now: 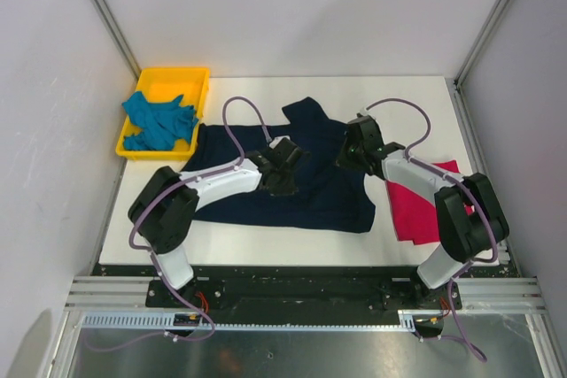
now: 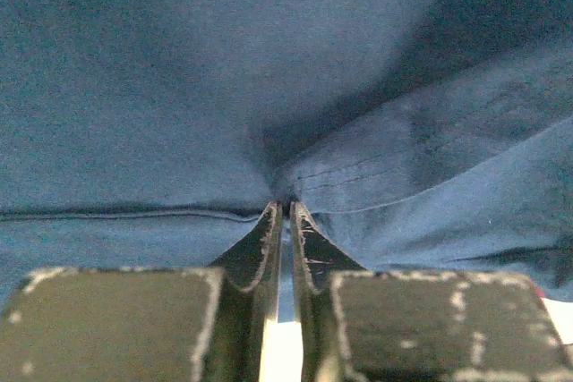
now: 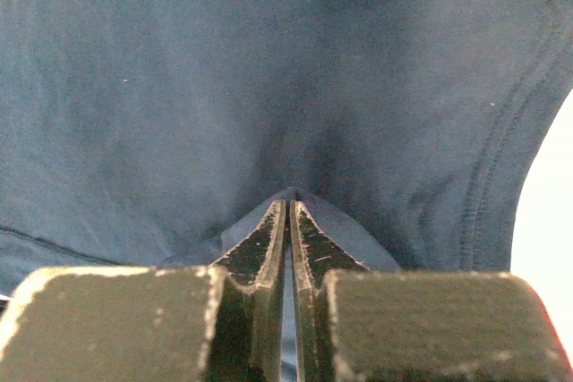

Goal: Fold and stack the t-shirts
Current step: Fold the flattened tshirt in 1/3 of the way

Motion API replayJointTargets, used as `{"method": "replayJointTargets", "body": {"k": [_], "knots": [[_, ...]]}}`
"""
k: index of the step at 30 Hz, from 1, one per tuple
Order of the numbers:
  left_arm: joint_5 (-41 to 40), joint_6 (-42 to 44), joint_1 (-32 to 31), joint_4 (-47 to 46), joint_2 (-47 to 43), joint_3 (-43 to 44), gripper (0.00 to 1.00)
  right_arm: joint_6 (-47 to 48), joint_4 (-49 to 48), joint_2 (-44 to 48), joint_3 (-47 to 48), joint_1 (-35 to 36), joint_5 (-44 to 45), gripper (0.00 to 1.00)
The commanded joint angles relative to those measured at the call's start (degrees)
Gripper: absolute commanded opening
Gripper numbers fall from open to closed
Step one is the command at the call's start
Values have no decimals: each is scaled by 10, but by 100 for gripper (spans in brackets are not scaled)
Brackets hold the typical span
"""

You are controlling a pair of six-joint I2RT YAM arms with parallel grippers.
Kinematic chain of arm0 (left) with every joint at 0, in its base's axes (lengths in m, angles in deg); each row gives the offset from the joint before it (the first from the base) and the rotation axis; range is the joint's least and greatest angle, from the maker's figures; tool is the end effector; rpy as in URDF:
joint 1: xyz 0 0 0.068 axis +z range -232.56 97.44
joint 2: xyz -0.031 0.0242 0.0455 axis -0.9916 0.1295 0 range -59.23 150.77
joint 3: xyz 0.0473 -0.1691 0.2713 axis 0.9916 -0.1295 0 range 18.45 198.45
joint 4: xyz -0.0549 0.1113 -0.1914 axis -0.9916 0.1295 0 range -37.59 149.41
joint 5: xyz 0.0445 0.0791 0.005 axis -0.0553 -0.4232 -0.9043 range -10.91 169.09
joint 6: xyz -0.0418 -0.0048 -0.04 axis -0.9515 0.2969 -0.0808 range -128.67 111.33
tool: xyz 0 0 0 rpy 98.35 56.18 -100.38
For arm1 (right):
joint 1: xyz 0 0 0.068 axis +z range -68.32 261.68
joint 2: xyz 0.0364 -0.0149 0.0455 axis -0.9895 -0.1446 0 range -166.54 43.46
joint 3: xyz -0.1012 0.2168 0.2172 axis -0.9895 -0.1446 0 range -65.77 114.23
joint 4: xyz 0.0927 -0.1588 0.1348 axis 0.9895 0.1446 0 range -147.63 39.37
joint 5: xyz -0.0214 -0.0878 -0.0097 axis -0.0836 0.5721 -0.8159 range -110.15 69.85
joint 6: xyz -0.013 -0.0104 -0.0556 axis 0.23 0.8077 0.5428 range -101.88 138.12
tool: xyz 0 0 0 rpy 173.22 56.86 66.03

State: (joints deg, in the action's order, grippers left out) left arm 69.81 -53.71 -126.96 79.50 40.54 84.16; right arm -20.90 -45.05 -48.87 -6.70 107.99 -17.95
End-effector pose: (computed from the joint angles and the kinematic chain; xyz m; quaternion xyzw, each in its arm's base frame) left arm 0.2446 -0.2301 0.2566 -0.0255 0.9652 -0.1191 0.2316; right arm 0.2885 0.1407 0.2817 0.1097 0.9200 0.1879 0.3259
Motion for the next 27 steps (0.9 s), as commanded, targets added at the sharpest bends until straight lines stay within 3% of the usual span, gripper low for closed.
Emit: {"method": "replayJointTargets", "body": {"k": [1, 3, 5, 7, 9, 13, 20, 27], "knots": [[-8, 24, 18, -12, 6, 19, 18, -3, 3, -6, 26, -9, 25, 15], [-8, 38, 33, -12, -4, 17, 31, 1, 7, -3, 28, -13, 26, 32], [0, 51, 55, -12, -18, 13, 50, 5, 21, 3, 34, -18, 27, 47], [16, 63, 83, -13, -36, 4, 62, 9, 42, 17, 40, -20, 32, 54], [23, 73, 100, -13, -60, -12, 66, 5, 73, 38, 42, -17, 43, 55], [27, 76, 117, -12, -111, -58, 59, -16, 141, 77, 25, 15, 61, 50], [47, 51, 152, -12, -148, -141, 30, -101, 145, 165, -97, 64, 39, 38], [47, 55, 173, -13, -152, -171, 24, -144, 122, 210, -198, 68, 37, 33]]}}
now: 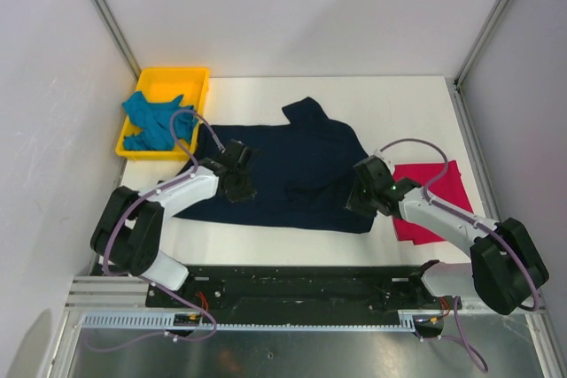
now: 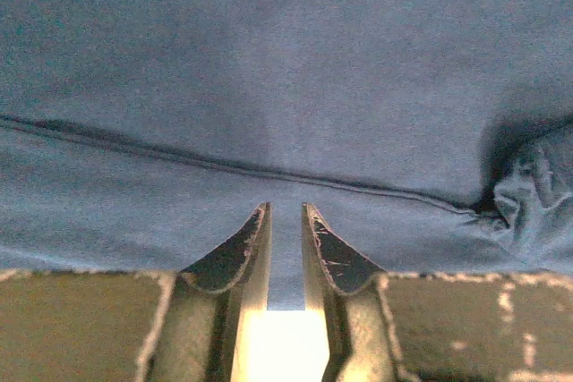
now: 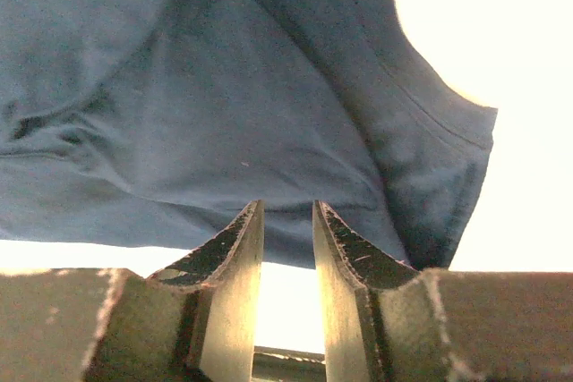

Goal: Fold and stack the t-shirts
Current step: Fold the flattened tshirt in 1/3 of the way

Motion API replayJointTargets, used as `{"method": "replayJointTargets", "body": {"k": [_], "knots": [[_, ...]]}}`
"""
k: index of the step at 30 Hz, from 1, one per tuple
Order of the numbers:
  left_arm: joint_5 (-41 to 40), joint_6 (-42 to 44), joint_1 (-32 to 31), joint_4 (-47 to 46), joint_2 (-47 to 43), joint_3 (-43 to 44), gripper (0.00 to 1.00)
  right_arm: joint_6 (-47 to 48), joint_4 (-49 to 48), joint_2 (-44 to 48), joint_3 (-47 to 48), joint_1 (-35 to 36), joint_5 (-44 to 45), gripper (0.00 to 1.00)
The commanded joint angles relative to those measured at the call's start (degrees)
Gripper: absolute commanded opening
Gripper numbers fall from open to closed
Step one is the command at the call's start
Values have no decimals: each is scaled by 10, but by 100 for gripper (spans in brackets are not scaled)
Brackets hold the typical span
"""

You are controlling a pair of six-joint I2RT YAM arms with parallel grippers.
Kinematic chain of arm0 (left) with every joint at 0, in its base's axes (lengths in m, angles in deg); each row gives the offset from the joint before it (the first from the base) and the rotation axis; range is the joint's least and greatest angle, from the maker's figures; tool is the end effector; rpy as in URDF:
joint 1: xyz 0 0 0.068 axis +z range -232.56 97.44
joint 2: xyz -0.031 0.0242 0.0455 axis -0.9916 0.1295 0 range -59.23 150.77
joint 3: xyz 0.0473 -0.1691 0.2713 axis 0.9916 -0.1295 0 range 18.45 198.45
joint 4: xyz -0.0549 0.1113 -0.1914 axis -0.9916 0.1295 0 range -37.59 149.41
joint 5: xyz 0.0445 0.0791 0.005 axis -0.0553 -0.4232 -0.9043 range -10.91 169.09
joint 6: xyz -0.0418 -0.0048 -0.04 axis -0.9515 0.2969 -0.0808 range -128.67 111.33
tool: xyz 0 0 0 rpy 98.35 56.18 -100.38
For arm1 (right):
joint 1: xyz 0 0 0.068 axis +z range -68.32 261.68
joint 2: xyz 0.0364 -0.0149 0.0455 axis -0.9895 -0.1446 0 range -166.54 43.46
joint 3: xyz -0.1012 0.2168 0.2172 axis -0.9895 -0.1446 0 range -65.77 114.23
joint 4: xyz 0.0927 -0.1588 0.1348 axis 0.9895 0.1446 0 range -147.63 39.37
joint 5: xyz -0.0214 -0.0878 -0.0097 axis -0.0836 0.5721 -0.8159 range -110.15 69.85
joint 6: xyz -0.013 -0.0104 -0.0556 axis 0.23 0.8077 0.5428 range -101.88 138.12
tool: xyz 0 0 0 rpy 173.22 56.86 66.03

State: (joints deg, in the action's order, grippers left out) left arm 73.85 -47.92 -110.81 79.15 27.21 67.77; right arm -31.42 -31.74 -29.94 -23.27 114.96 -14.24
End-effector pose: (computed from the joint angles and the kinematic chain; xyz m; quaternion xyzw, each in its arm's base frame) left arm 0.2256 -0.1169 0.2467 -0.1035 0.9676 -0.0885 0.2126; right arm 0.1722 0.1078 0.2638 0.1499 0.9453 0.1518 0.2467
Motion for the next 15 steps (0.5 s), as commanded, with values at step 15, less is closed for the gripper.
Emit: {"method": "replayJointTargets", "body": {"k": [15], "knots": [[22, -11, 60, -8, -81, -51, 33, -54, 60, 30, -114, -115, 20, 30]]}}
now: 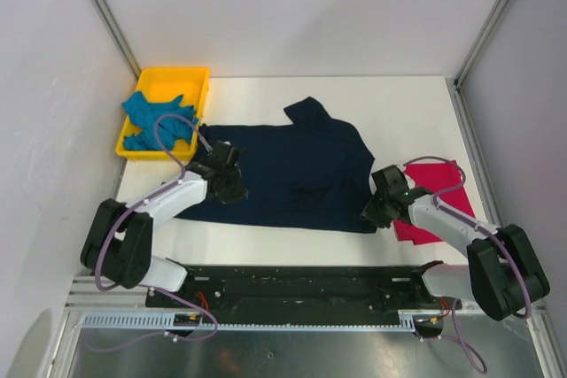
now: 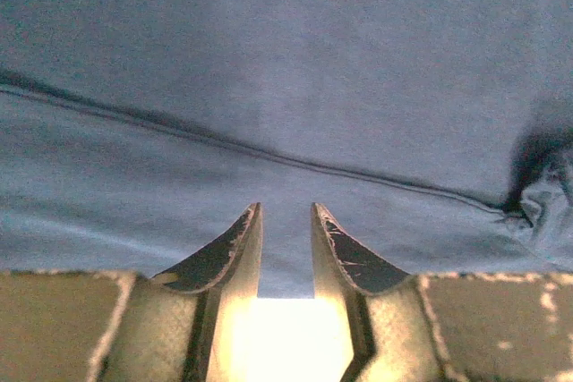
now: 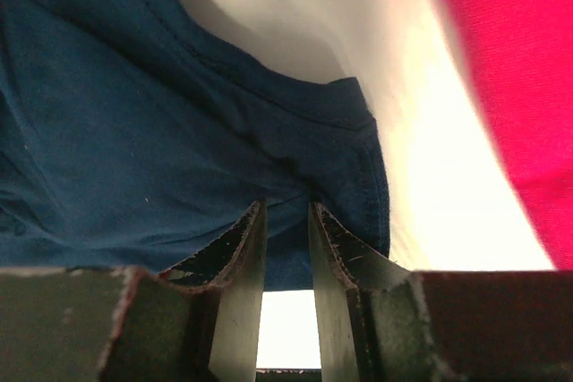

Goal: Fold and stack the t-shirts
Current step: Fold the flattened tshirt in 1/3 of the way

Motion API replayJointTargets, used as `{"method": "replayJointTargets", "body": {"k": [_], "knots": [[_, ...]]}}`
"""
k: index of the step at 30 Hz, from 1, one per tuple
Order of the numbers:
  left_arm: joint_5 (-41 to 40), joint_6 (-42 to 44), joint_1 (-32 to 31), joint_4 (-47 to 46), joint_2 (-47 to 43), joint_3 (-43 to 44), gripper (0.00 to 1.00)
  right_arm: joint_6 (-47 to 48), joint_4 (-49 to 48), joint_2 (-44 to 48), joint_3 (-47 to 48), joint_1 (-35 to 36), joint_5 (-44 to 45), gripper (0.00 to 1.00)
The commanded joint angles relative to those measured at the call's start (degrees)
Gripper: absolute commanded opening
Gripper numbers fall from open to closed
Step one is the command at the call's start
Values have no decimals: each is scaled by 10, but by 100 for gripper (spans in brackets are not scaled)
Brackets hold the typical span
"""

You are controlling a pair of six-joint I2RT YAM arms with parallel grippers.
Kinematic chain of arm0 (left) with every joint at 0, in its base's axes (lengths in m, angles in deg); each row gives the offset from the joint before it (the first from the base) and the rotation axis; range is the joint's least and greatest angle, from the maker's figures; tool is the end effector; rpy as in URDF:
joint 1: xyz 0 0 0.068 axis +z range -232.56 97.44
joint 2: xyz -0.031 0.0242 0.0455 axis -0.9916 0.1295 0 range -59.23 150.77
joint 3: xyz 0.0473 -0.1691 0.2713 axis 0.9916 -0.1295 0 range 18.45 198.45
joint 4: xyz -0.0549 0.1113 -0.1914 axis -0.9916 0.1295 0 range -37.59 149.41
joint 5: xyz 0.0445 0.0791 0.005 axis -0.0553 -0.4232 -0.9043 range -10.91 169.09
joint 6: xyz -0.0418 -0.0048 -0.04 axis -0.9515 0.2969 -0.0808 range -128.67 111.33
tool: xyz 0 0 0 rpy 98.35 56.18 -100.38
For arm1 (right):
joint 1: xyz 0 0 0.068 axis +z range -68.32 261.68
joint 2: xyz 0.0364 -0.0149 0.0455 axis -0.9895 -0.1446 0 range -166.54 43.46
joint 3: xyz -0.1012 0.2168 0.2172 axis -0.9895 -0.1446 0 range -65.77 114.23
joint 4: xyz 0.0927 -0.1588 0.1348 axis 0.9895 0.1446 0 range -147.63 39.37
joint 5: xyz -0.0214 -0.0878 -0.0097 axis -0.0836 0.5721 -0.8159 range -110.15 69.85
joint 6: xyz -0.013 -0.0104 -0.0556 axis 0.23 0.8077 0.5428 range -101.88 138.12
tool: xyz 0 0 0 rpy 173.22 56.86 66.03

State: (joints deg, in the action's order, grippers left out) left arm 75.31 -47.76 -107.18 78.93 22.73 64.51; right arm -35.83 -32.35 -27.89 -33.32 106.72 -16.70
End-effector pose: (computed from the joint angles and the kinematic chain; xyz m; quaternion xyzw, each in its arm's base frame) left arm 0.2137 -0.0949 0.2498 -0.1300 0.9619 -0.0986 0.2193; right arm 0.1548 0.0694 0.2242 0.2497 0.9418 0.1194 0.1909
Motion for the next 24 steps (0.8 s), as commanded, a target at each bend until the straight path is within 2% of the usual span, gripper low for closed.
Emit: {"method": "replayJointTargets", "body": {"k": [1, 7, 12, 15, 19, 24], "knots": [[7, -16, 31, -5, -43, -25, 34, -10, 78, 14, -13, -43, 51, 30], [3, -31, 101, 3, -88, -70, 35, 7, 131, 69, -13, -119, 72, 29], [-14, -26, 154, 18, -112, -86, 35, 40, 120, 113, -11, -159, 31, 30], [-22, -19, 165, 19, -101, -79, 36, 54, 96, 125, -6, -143, 0, 30], [-45, -20, 181, 19, -60, -63, 36, 62, 67, 122, 18, -81, 5, 31], [-76, -48, 214, 22, -20, -64, 36, 70, 18, 63, 41, -9, 2, 32]]}}
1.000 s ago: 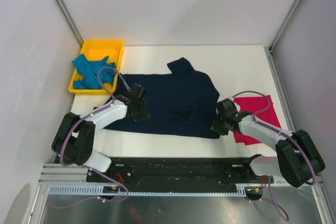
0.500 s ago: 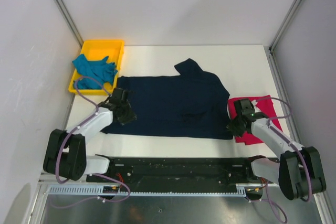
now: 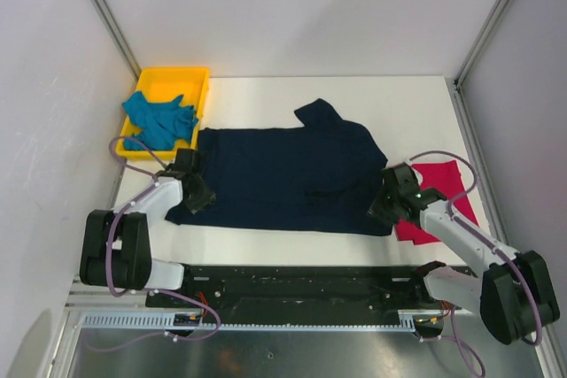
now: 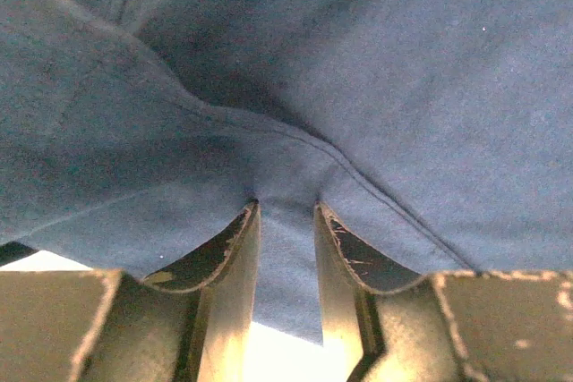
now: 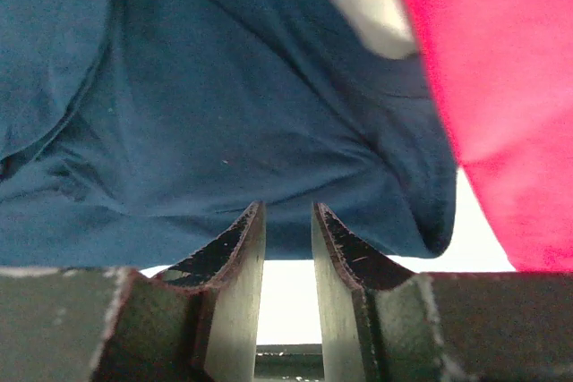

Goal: Fold and stack the t-shirts
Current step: Fold the flattened tshirt in 1/3 of the way

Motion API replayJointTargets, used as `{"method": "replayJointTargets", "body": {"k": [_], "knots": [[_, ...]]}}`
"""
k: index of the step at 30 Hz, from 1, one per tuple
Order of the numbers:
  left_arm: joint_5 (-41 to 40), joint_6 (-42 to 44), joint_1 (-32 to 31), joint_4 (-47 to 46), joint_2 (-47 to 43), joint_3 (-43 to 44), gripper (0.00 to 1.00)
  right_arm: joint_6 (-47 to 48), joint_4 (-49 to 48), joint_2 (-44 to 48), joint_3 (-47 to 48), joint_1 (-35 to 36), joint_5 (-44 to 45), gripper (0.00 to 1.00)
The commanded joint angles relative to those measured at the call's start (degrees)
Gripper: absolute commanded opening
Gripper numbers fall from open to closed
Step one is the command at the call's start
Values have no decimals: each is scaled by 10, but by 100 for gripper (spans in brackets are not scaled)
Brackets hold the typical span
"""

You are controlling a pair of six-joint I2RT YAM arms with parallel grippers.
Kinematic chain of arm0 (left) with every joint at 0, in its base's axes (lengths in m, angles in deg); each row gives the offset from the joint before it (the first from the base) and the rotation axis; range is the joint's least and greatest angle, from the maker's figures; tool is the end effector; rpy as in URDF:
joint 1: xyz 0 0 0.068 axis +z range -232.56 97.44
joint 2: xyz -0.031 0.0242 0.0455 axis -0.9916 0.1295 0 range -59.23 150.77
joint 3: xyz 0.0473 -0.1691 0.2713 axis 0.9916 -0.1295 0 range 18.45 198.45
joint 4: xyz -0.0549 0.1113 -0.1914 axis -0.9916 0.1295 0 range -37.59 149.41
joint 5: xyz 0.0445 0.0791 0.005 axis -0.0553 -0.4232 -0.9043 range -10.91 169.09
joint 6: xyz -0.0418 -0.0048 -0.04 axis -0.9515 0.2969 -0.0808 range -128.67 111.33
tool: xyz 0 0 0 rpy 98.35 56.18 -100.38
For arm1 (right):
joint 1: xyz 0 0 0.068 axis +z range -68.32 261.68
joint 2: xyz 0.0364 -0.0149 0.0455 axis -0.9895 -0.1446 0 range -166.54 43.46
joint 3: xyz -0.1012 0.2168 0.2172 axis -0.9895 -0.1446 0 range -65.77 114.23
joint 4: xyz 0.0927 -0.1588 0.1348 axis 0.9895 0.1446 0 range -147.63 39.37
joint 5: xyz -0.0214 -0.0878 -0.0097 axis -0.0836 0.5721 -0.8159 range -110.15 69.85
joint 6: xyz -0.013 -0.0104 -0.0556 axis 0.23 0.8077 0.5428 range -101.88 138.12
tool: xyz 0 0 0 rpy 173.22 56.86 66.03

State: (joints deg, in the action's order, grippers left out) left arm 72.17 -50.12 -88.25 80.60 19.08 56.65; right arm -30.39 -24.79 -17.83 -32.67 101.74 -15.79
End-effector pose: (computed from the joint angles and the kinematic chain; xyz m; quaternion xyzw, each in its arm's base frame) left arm 0.1966 -0.0145 0.2268 -0.3117 0.9295 -0.0208 0.1959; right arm 0.1296 0.0439 0.2436 0.2470 0.9355 0.1104 0.2272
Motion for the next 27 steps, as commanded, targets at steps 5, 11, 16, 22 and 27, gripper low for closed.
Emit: {"method": "replayJointTargets", "body": {"k": [5, 11, 16, 22, 27], "knots": [[-57, -42, 34, 7, 4, -4, 38, 3, -99, -107, 36, 94, -5, 32], [-60, -66, 35, 23, -29, -33, 38, -16, -81, -138, 11, 103, 6, 32], [-57, -88, 35, 44, -85, -64, 39, -49, -59, -80, -48, 103, 1, 32], [-54, -55, 36, 58, -127, -42, 43, -57, -35, -11, -72, 100, -7, 32], [-103, -22, 36, 80, -127, 28, 46, -23, -32, -1, -11, 102, 4, 33]]}}
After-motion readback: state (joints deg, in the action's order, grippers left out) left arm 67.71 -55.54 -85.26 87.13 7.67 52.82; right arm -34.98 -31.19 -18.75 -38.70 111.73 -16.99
